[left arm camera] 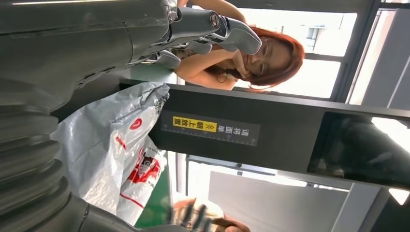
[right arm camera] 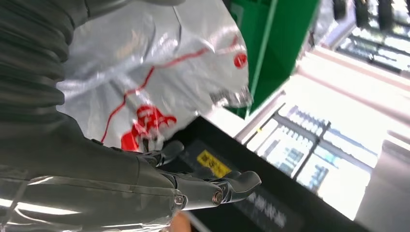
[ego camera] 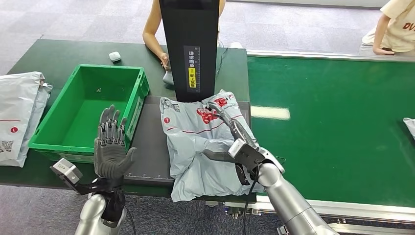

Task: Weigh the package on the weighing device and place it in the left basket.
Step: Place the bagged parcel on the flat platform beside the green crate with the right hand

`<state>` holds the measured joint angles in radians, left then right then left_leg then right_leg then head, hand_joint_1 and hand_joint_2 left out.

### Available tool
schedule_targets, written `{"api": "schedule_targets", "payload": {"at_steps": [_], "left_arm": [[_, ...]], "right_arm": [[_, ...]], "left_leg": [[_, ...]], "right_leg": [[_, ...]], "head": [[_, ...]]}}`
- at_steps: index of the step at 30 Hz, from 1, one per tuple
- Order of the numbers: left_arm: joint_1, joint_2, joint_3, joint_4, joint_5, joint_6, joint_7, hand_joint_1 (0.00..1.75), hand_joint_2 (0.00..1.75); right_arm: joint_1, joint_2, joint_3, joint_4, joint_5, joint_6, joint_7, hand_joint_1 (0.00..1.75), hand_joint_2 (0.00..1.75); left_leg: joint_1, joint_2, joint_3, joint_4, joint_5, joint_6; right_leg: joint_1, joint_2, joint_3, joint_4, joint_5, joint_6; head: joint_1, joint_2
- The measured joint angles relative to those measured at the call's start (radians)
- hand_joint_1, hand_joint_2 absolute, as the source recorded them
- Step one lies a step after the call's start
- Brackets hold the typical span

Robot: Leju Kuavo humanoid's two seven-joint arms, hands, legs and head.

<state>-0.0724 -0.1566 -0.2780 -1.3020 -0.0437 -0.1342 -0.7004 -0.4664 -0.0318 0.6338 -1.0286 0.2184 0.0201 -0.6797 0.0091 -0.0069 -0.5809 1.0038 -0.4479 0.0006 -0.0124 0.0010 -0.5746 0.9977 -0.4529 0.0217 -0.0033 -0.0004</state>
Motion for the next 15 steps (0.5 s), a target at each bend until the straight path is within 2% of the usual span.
{"api": "schedule_targets", "payload": {"at_steps": [8,15], "left_arm": [[-0.006,0.004,-0.025,0.024,-0.096,0.023,0.006,0.00,1.75],[-0.037,0.009,-0.096,0.048,-0.316,0.113,0.068,0.00,1.75]], "right_arm": [[0.121,-0.007,-0.180,-0.197,-0.098,0.010,0.005,0.00,1.75],[0.219,-0.008,-0.355,-0.352,-0.163,0.076,0.008,0.00,1.75]], "left_leg": [[0.000,0.000,0.000,0.000,0.000,0.000],[0.000,-0.001,-0.001,0.000,0.000,0.000]], "right_leg": [[0.000,0.000,-0.001,0.000,0.000,0.000],[0.000,-0.001,-0.001,0.000,0.000,0.000]], "head": [[0.000,0.000],[0.000,0.000]]}}
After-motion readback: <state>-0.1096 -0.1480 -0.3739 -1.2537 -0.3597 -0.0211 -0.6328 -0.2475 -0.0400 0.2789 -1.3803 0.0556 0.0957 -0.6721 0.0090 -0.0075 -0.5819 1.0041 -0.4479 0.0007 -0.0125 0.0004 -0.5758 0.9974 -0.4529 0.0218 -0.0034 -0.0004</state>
